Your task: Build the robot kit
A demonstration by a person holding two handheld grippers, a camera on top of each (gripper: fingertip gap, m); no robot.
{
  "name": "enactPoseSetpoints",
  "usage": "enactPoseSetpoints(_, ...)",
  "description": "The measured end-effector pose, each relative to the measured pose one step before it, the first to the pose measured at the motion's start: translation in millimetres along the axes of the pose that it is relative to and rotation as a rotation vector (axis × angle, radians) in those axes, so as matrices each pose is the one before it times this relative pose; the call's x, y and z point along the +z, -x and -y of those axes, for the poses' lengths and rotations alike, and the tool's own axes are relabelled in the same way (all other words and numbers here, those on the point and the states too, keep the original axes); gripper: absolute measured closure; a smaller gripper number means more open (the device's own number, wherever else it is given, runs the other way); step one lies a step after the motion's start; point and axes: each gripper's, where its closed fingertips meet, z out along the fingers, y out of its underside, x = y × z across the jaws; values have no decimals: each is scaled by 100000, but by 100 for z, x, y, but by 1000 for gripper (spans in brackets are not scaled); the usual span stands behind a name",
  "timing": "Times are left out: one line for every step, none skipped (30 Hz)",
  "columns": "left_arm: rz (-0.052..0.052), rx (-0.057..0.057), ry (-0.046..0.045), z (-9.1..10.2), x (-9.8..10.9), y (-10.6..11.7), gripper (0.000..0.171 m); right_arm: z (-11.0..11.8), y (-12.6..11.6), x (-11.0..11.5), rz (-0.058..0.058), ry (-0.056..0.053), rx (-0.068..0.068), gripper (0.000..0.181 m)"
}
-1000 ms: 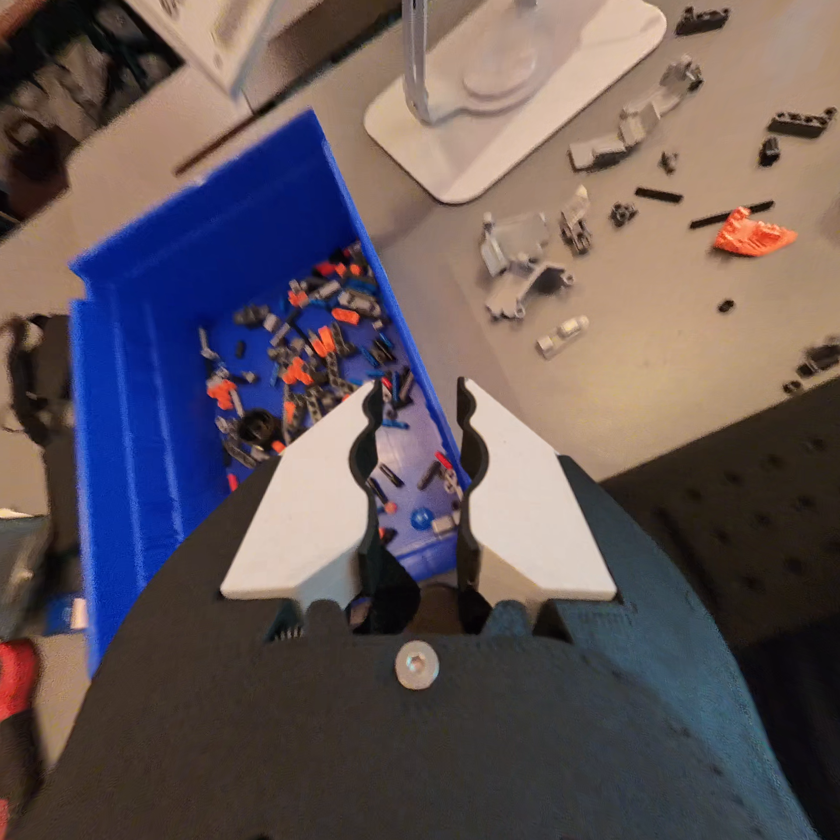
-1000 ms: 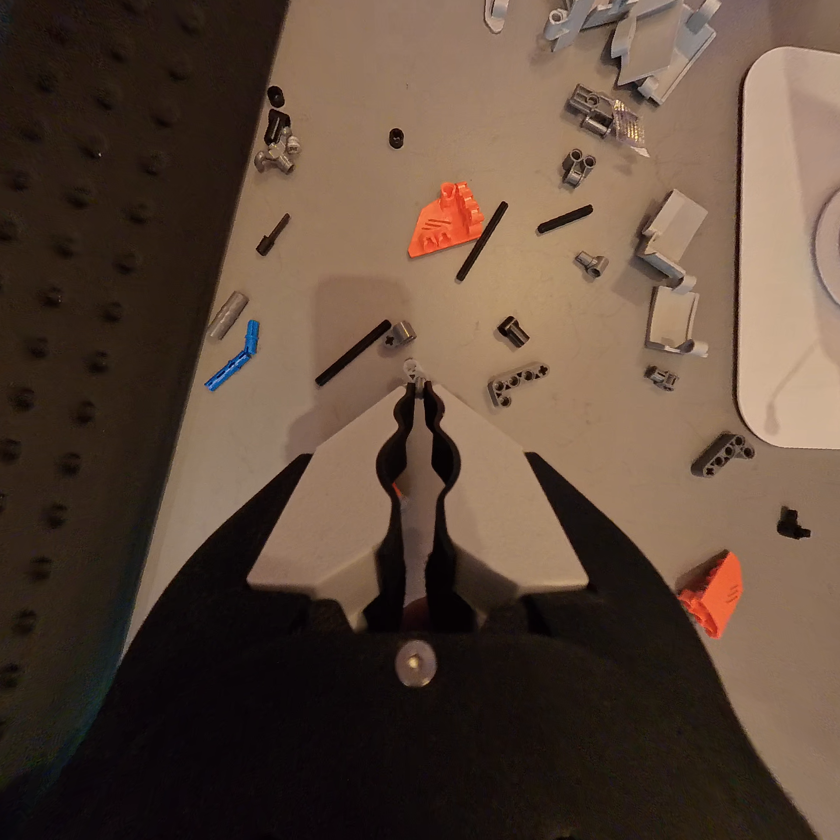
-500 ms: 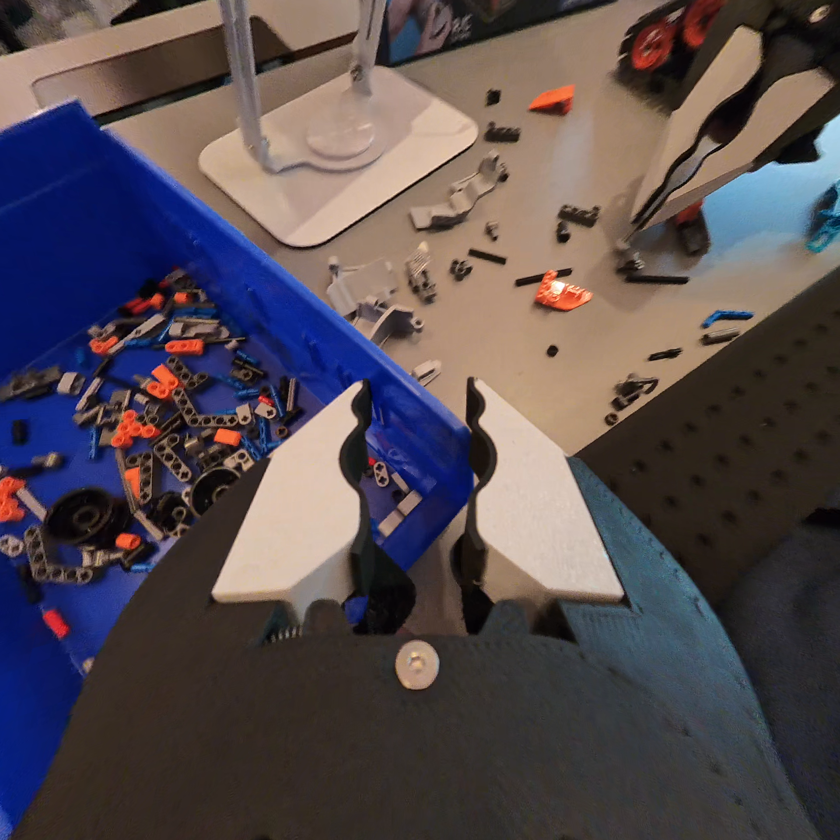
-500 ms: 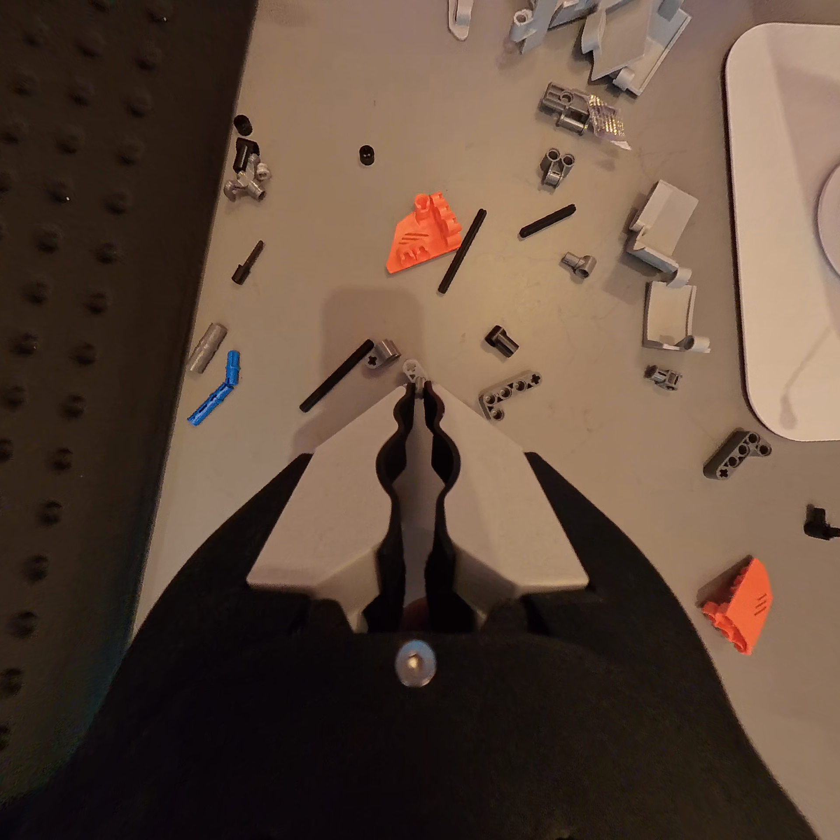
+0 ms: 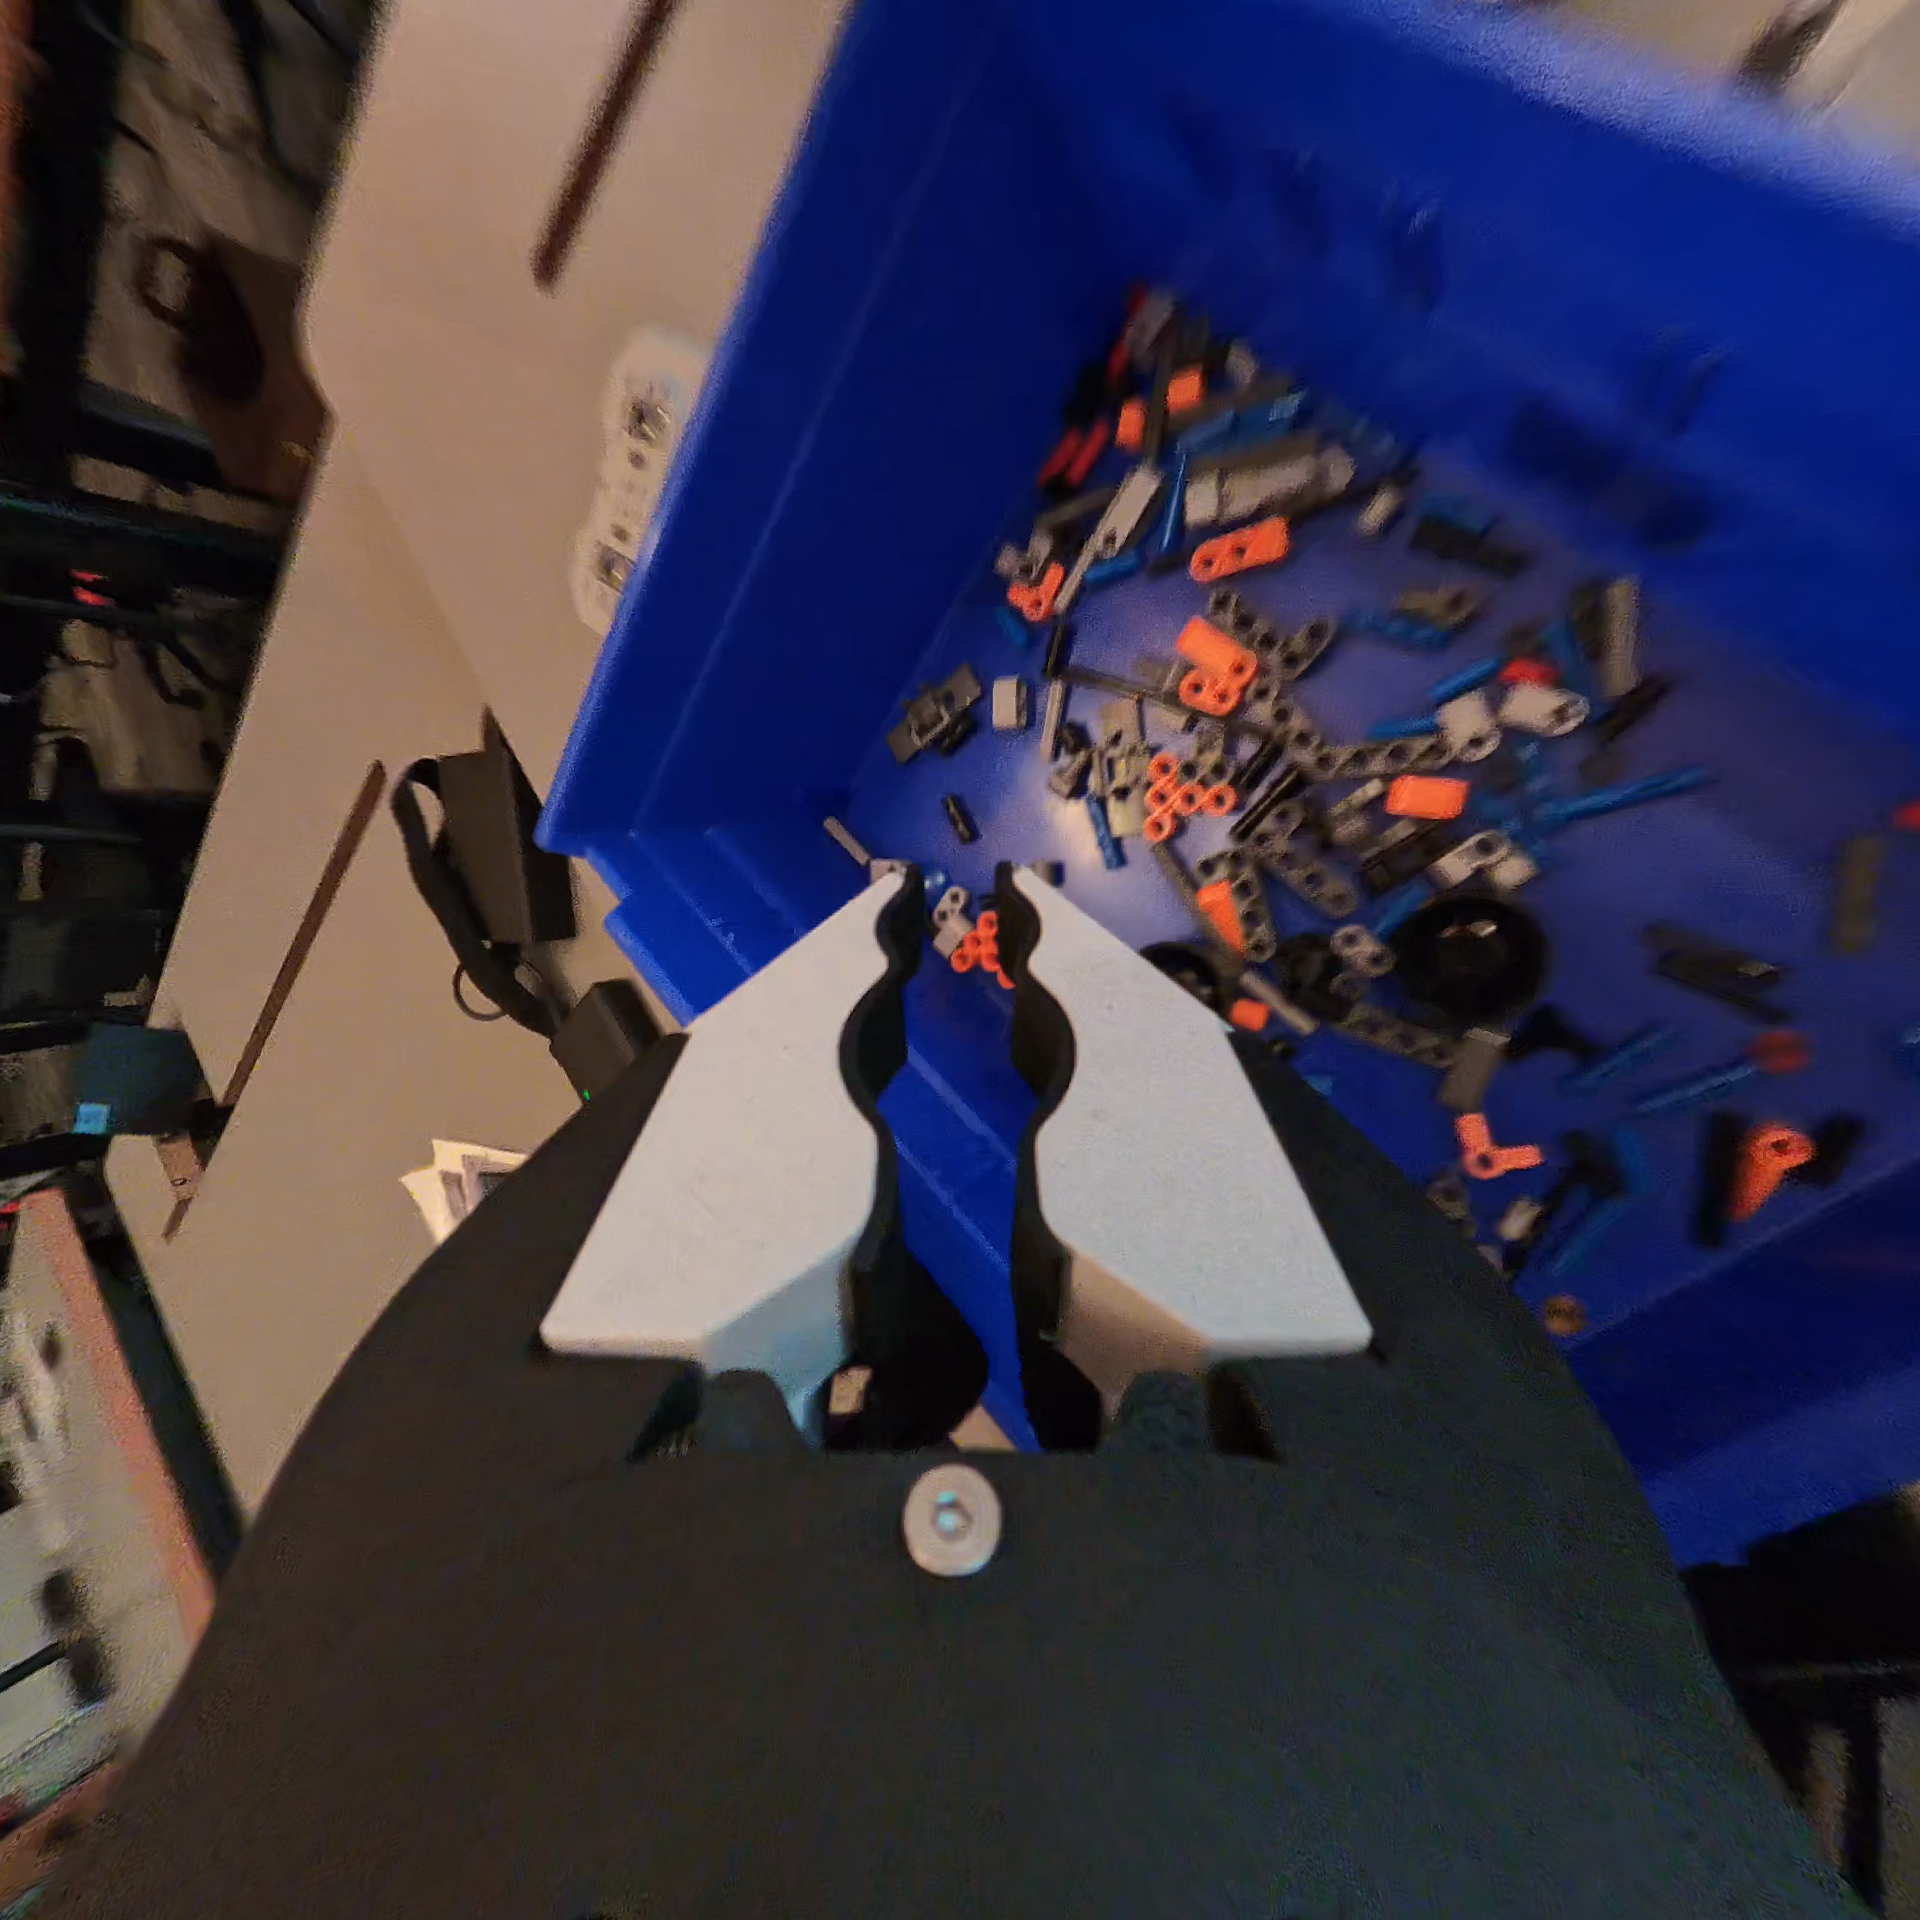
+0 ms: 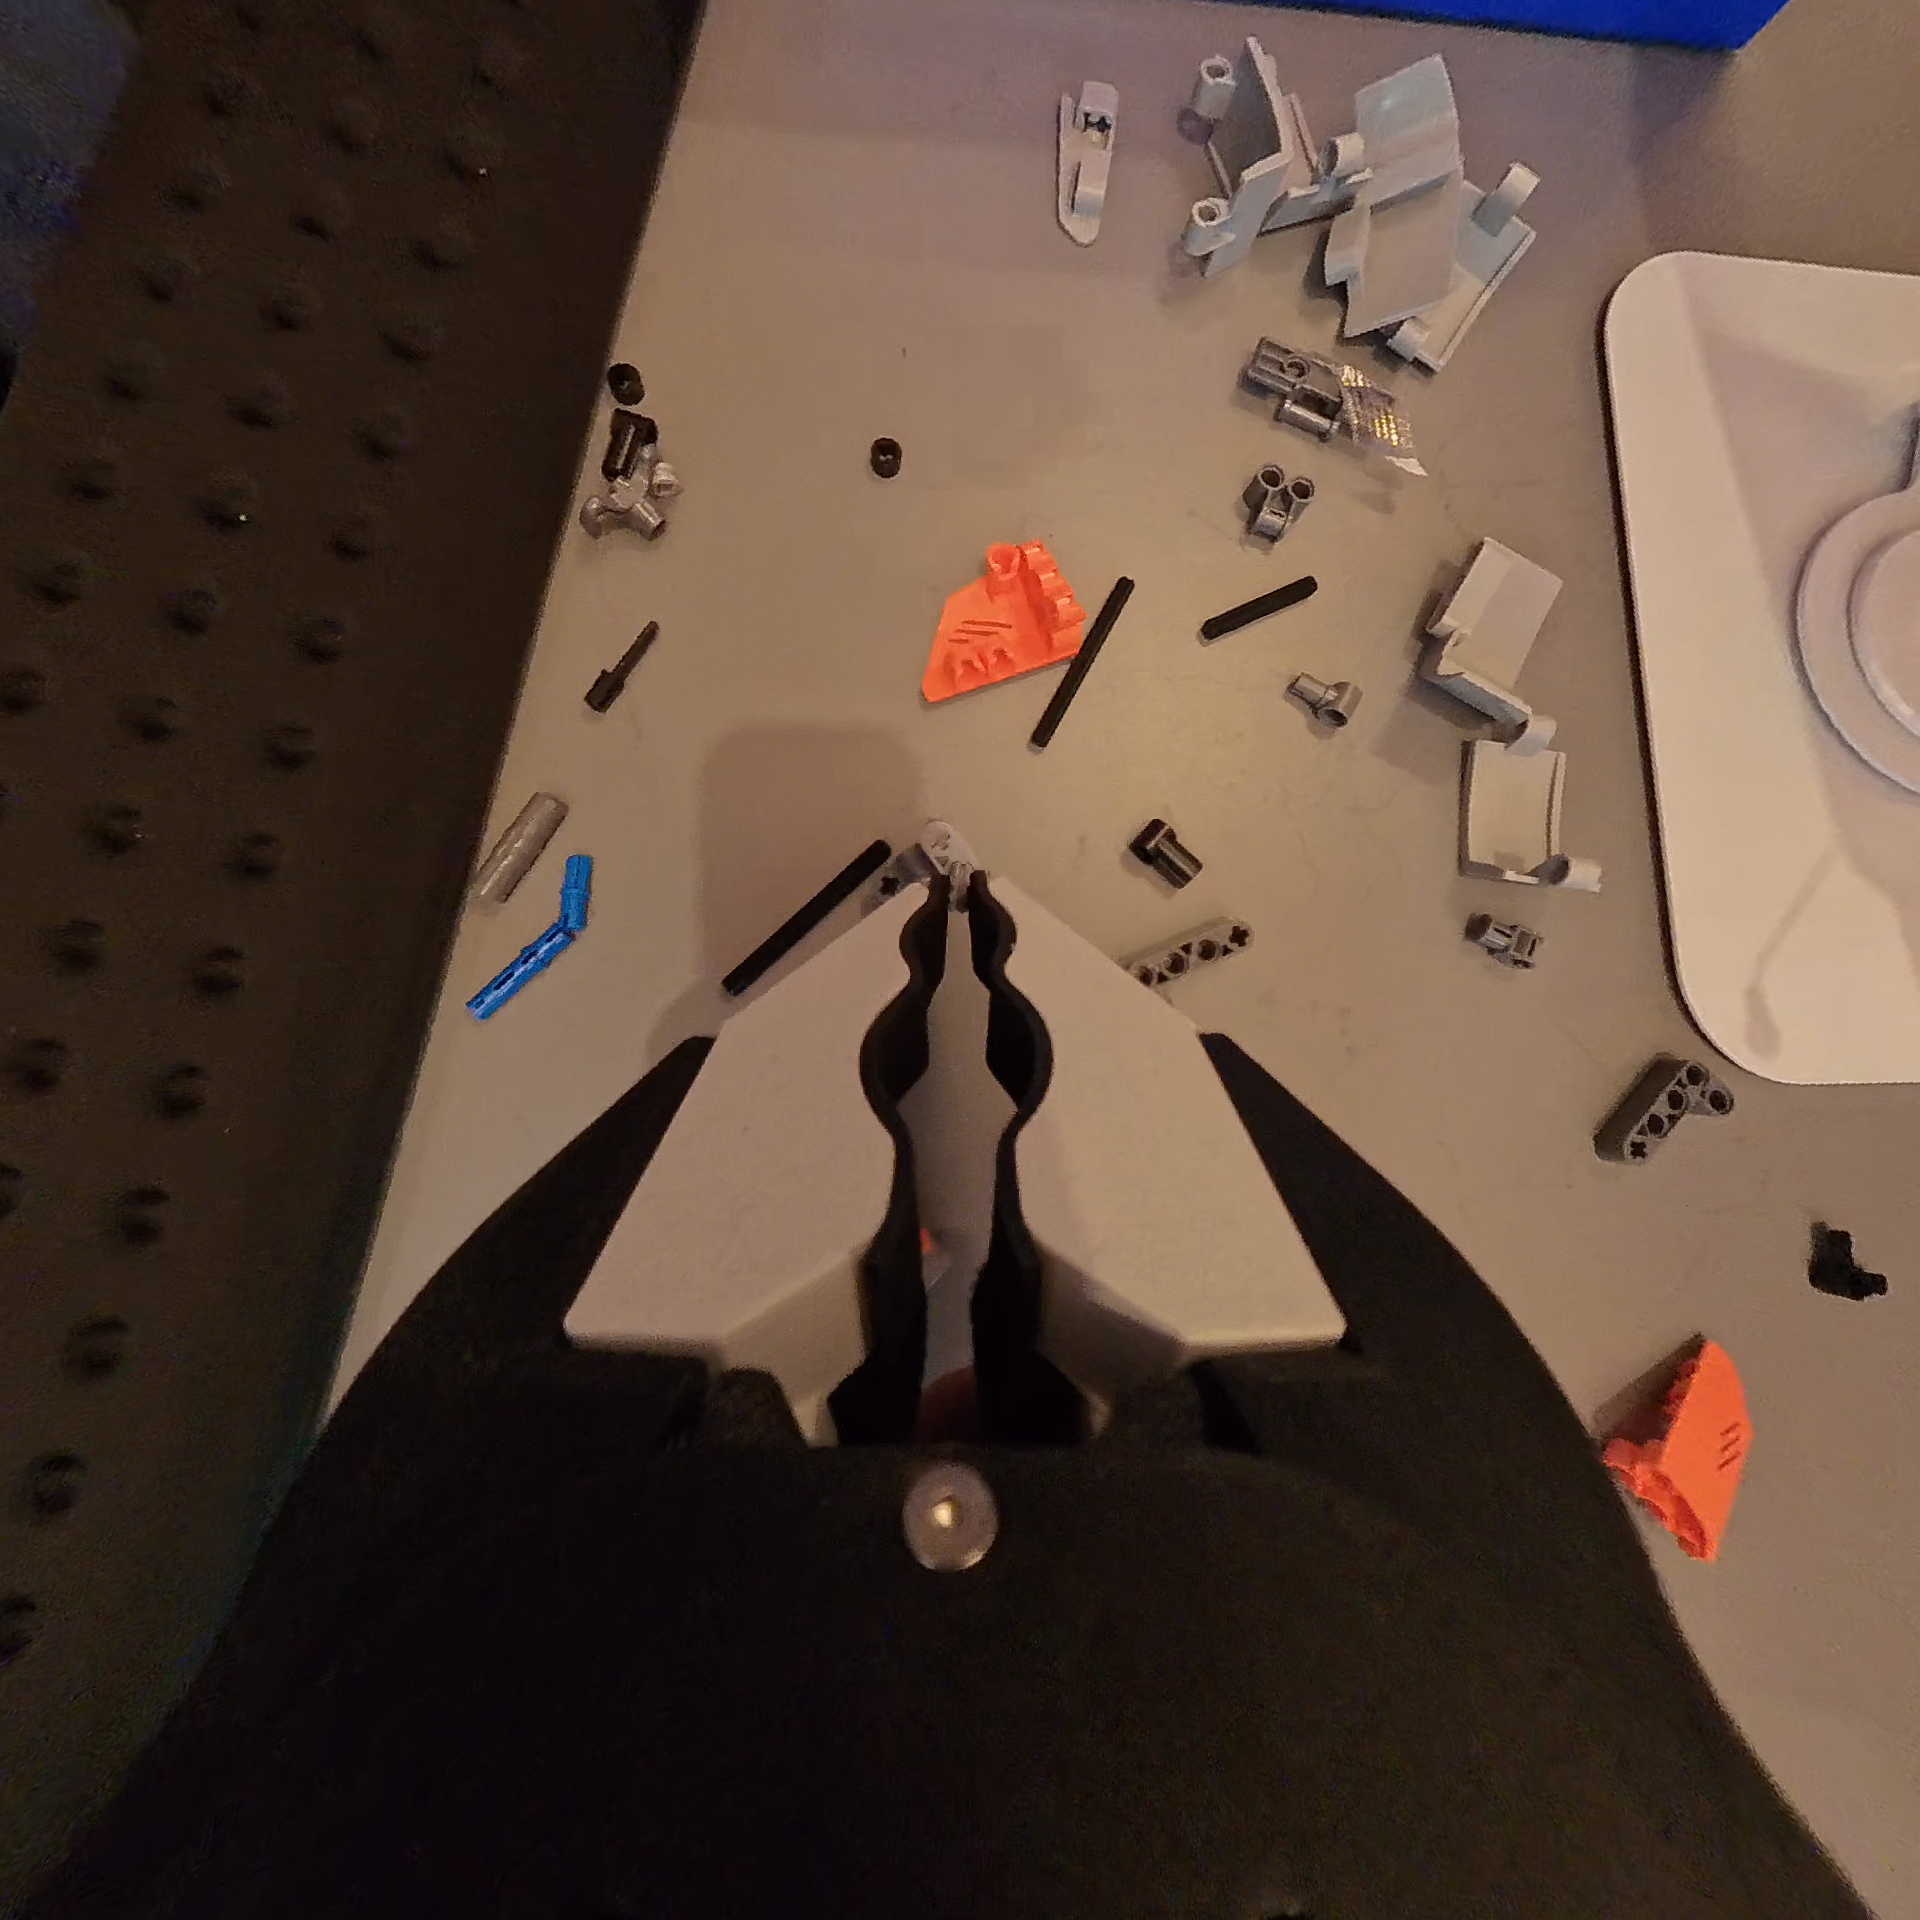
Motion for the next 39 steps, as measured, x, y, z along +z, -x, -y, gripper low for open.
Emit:
enactPoseSetpoints(-4537, 4878, 7915, -561, 1177, 8, 156, -43, 152, -62, 292, -643, -252, 180)
enactPoseSetpoints(-2140, 6685, 6470, -358, 946, 189, 156, -94, 131, -53, 125, -360, -302, 180)
enactPoseSetpoints(-1177, 5655, 4469, -116, 872, 331, 157, -140, 138, -30, 174, -154, -256, 180)
enactPoseSetpoints(-4565, 2144, 2901, 3, 949, -99, 156, -130, 192, 15, 454, -200, -185, 180)
enactPoseSetpoints(-4660, 2262, 1432, 113, 877, -192, 155, -137, 239, 24, 591, -49, -315, 180)
enactPoseSetpoints(-2291, 4081, 1370, 21, 722, 46, 155, -141, 250, 38, 549, 88, -448, 180)
enactPoseSetpoints(-1687, 1347, 3044, -218, 660, 195, 154, -129, 238, 50, 609, 21, -329, 180)
enactPoseSetpoints(-1688, 331, 3957, -276, 548, 121, 152, -110, 181, 33, 424, 43, -305, 180)
enactPoseSetpoints(-724, 3067, 3225, -137, 425, 26, 152, -86, 120, -10, 136, 63, -372, 180)
enactPoseSetpoints(-953, 2671, 3687, -255, 389, 4, 152, 3, 70, -36, 60, -283, -242, 180)
enactPoseSetpoints(-2233, 1404, 3341, -301, 397, -90, 152, 98, 86, -53, 240, -725, 21, 180)
enactPoseSetpoints(-2877, 1286, 2379, -188, 431, -179, 151, 94, 132, -16, 493, -668, 45, 180)
enactPoseSetpoints(-958, 1279, 2907, -314, 443, 125, 151, -10, 121, 41, 356, -86, -217, 180)
enactPoseSetpoints(212, 719, 3792, -541, 401, 310, 150, -88, 83, 51, 120, 387, -400, 180)
enactPoseSetpoints(-1379, 496, 2661, -380, 353, 13, 150, -107, 64, 49, -26, 425, -364, 180)
enactPoseSetpoints(-1145, 977, 1404, -117, 358, -42, 151, -88, 18, 9, -88, 229, -172, 180)
enactPoseSetpoints(-758, 895, 1949, -126, 392, 7, 151, -28, -22, -41, -95, -75, 25, 180)
enactPoseSetpoints(-1538, 1413, 2444, -183, 377, -167, 153, 27, -37, -73, -110, -396, 114, 180)
enactPoseSetpoints(-420, 889, 104, 138, 36, 35, 155, 60, -34, -76, -94, -477, 146, 180)
enactPoseSetpoints(598, -111, 987, -65, -28, 243, 153, 31, -28, -79, -108, -263, 75, 180)
enactPoseSetpoints(-110, 39, 715, -52, 66, 93, 153, -16, -35, -43, -189, -56, 16, 180)
enactPoseSetpoints(-1328, 213, 321, -1, 115, -120, 156, -31, -37, -29, -214, -47, 14, 180)
enactPoseSetpoints(-1431, -29, -108, 17, 23, -123, 158, -20, -5, -23, -59, -74, 2, 180)
enactPoseSetpoints(-73, -37, -65, 15, 2, 89, 159, -29, 13, 1, 94, 8, 15, 180)
enactPoseSetpoints(-647, 290, -25, 61, 31, -72, 161, -50, 14, 15, 85, 111, -16, 180)
enactPoseSetpoints(-277, 841, -903, 199, 48, -110, 159, -48, 2, 3, 28, 94, -30, 180)
enactPoseSetpoints(-1658, 509, -1329, 324, 110, -411, 159, -32, 4, -3, 25, -27, 43, 180)
enactPoseSetpoints(429, 806, -102, 127, 131, -156, 160, -39, -8, -21, 27, -33, 73, 180)
enactPoseSetpoints(1657, 733, 1607, -249, 68, 150, 162, -61, -8, -23, -36, 74, 42, 180)
enactPoseSetpoints(-681, -21, 360, -101, 137, -176, 164, -93, -39, -30, -126, 157, 84, 180)
enactPoseSetpoints(-125, 287, -863, 16, -50, -1, 169, -74, -51, -28, -107, 72, 170, 180)
enactPoseSetpoints(-1079, -87, -1210, 22, -105, -146, 171, -45, -23, -36, 28, -41, 196, 180)
enactPoseSetpoints(-634, -468, -609, -86, -85, -67, 171, -38, -22, -32, 3, -39, 94, 180)
enactPoseSetpoints(223, -372, -295, -167, -98, 93, 171, -27, -18, -37, -134, 21, -20, 180)
enactPoseSetpoints(563, -883, -816, -73, -209, 193, 171, -20, -25, -44, -179, 22, -15, 180)
enactPoseSetpoints(319, -793, -538, -101, -210, 165, 171, -11, -39, -67, -186, -107, 49, 180)
enactPoseSetpoints(-566, -504, -212, -93, -183, 30, 170, 14, -56, -74, -130, -230, 171, 180)
enactPoseSetpoints(844, -9, 104, -79, -137, 224, 166, 9, -38, -52, -40, -236, 188, 180)
enactPoseSetpoints(279, 126, 525, -53, -58, 150, 165, 1, -21, -28, 7, -119, 98, 180)
